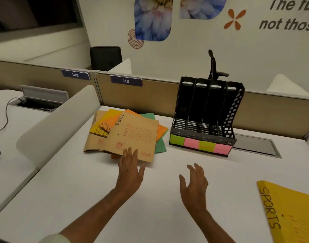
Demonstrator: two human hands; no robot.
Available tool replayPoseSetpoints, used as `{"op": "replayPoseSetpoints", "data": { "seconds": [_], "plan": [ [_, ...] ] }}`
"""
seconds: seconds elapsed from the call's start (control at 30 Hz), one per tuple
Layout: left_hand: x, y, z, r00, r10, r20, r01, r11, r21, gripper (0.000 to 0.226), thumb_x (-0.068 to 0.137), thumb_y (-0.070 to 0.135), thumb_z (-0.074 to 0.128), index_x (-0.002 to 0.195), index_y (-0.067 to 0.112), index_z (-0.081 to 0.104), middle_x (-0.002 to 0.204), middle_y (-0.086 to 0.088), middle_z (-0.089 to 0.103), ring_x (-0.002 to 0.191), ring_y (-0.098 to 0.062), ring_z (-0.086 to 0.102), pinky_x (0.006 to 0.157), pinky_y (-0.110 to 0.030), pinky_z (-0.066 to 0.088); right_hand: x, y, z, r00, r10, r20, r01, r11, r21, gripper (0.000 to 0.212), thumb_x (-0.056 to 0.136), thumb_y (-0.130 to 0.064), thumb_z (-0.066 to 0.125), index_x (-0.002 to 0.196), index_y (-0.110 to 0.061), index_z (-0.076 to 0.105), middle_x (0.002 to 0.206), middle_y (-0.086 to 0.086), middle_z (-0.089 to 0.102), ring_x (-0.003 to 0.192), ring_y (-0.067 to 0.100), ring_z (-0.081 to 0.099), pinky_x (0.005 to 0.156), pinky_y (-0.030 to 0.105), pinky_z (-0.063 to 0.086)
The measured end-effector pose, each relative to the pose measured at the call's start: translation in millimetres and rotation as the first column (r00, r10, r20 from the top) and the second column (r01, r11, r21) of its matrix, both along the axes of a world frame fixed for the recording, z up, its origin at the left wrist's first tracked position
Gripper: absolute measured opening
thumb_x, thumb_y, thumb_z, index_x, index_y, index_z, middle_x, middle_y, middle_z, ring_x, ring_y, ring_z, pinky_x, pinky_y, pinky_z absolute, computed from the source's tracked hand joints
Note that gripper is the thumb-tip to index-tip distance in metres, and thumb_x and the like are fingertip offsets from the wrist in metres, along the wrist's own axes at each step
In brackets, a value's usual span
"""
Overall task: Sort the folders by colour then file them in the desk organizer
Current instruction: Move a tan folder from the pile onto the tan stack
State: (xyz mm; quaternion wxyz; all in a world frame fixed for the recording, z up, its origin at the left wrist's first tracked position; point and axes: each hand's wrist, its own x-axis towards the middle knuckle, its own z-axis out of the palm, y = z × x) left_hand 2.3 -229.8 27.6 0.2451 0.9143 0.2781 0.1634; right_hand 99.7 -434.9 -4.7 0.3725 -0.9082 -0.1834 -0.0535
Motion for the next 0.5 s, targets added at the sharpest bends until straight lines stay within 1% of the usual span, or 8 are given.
{"op": "replayPoseSetpoints", "data": {
  "seconds": [0.07,0.17,0.3,0.4,0.5],
  "plan": [
    [-1.5,29.4,1.2,1.000,0.004,0.000,-0.004,1.000,0.015,0.065,0.102,0.035,0.047,0.157,0.011,0.021,0.167,-0.011,0.007,0.155,-0.026,-0.003,0.124,-0.042,0.004,-4.3,29.2,2.7,1.000,0.023,0.007,-0.023,1.000,-0.020,0.045,0.093,-0.019,0.066,0.135,-0.007,0.055,0.151,0.015,0.042,0.146,0.032,0.030,0.116,0.050,0.026],
    [3.8,83.4,-2.7,0.999,0.019,-0.029,-0.019,1.000,0.014,0.064,0.102,0.035,0.049,0.156,0.011,0.024,0.167,-0.011,0.011,0.155,-0.027,0.000,0.124,-0.045,0.007,-6.0,81.8,5.3,0.999,0.037,-0.005,-0.037,0.998,-0.059,0.047,0.095,-0.023,0.062,0.139,-0.010,0.051,0.156,0.012,0.036,0.149,0.029,0.023,0.119,0.045,0.021],
    [6.6,106.8,-5.0,0.996,0.077,-0.053,-0.078,0.997,-0.008,0.063,0.101,0.034,0.052,0.155,0.012,0.027,0.166,-0.012,0.016,0.154,-0.030,0.003,0.123,-0.048,0.008,-5.1,101.4,3.3,0.995,0.084,-0.055,-0.090,0.989,-0.116,0.051,0.099,-0.030,0.055,0.145,-0.016,0.043,0.162,0.006,0.026,0.152,0.023,0.014,0.121,0.039,0.016],
    [2.2,121.2,-9.8,0.990,0.124,-0.075,-0.125,0.992,-0.016,0.064,0.100,0.034,0.052,0.154,0.010,0.028,0.164,-0.015,0.019,0.154,-0.032,0.004,0.123,-0.049,0.009,-8.5,107.9,-0.7,0.987,0.119,-0.107,-0.132,0.984,-0.116,0.053,0.099,-0.033,0.055,0.147,-0.019,0.040,0.163,0.002,0.022,0.153,0.020,0.012,0.121,0.038,0.018],
    [2.9,142.1,-15.8,0.981,0.166,-0.100,-0.171,0.984,-0.041,0.064,0.100,0.034,0.053,0.153,0.008,0.028,0.164,-0.017,0.019,0.154,-0.033,0.005,0.123,-0.049,0.011,-2.8,121.5,-3.3,0.978,0.143,-0.151,-0.158,0.983,-0.091,0.054,0.097,-0.035,0.057,0.147,-0.021,0.038,0.163,0.001,0.024,0.151,0.019,0.017,0.119,0.037,0.024]
  ]
}}
